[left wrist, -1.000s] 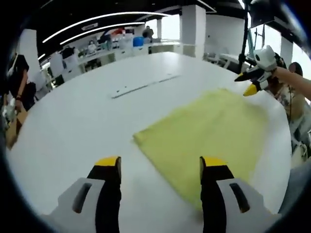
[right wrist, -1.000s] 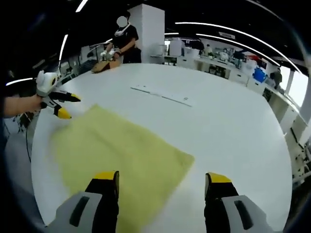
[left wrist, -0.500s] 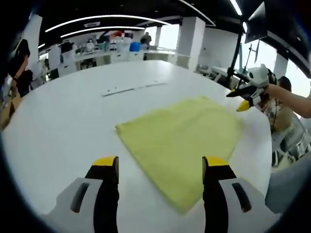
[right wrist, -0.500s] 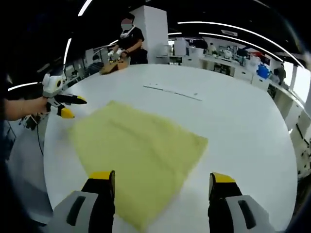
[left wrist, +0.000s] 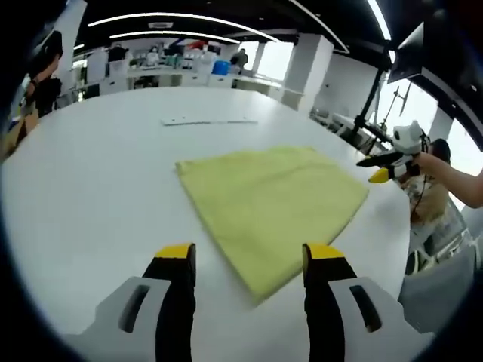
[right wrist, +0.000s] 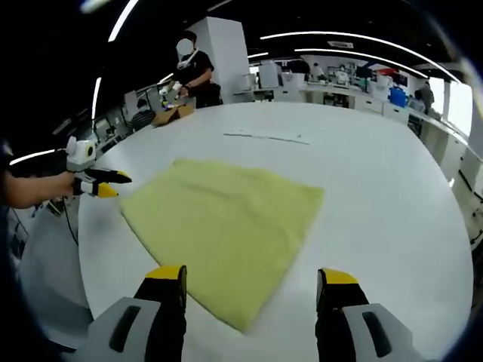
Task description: Fold the garment on the visible template until the final outline fits inside the template.
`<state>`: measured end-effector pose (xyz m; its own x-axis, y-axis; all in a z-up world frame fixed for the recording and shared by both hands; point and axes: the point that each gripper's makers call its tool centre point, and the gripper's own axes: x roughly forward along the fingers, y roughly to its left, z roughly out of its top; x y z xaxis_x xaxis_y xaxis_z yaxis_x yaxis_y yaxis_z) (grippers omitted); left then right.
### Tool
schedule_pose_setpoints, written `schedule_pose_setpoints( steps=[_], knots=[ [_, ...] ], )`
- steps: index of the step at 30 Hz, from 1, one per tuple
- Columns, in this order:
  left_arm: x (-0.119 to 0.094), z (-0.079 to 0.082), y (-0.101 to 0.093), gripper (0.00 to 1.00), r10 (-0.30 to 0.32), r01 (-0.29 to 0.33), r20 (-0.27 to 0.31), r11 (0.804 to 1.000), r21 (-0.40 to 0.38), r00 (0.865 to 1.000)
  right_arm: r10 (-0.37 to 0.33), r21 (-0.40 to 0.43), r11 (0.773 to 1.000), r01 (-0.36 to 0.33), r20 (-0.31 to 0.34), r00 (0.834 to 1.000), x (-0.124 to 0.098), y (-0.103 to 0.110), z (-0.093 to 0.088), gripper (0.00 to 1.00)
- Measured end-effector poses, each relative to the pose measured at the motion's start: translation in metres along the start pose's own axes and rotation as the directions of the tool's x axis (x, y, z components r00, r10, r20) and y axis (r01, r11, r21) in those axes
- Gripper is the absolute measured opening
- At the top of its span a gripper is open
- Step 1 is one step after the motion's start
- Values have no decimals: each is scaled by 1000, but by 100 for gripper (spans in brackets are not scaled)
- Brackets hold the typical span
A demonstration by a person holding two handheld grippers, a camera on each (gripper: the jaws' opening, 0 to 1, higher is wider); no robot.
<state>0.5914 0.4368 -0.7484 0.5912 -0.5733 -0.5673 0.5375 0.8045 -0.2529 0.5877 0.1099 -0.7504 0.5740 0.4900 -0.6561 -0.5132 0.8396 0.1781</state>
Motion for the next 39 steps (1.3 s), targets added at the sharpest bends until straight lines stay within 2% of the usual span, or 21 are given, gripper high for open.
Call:
schedule_pose_setpoints(
  steps=[8,14,17,21,24,36,39],
  knots=[
    [0,-13,-11,45,-30,30,-12,999,-32,999,-11,80,997,10,20,1000,-3,3,-10,59],
    [0,-18,-12,38,-32,33,12,997,-68,999,-11,112,994,11,2,1000,-3,3,-24,44],
    [0,-21,-10,34,-16,17,5,998,-62,1000,-8,148,989,8,3,1000,-2,2,-30,37],
    [1,-22,-7,28,-9,12,21,992,-129,1000,-16,181,983,14,10,1000,-1,0,-33,25],
    [0,-24,-7,23,-11,14,23,990,-141,1000,-14,184,983,11,12,1000,-1,2,-34,16],
    [-1,-31,-5,3,-12,14,7,983,-185,1000,-14,211,977,13,6,1000,1,0,-40,8],
    [-4,-34,-4,2,-9,8,-2,980,-196,1000,-17,214,977,16,5,1000,1,-1,-40,1]
  ],
)
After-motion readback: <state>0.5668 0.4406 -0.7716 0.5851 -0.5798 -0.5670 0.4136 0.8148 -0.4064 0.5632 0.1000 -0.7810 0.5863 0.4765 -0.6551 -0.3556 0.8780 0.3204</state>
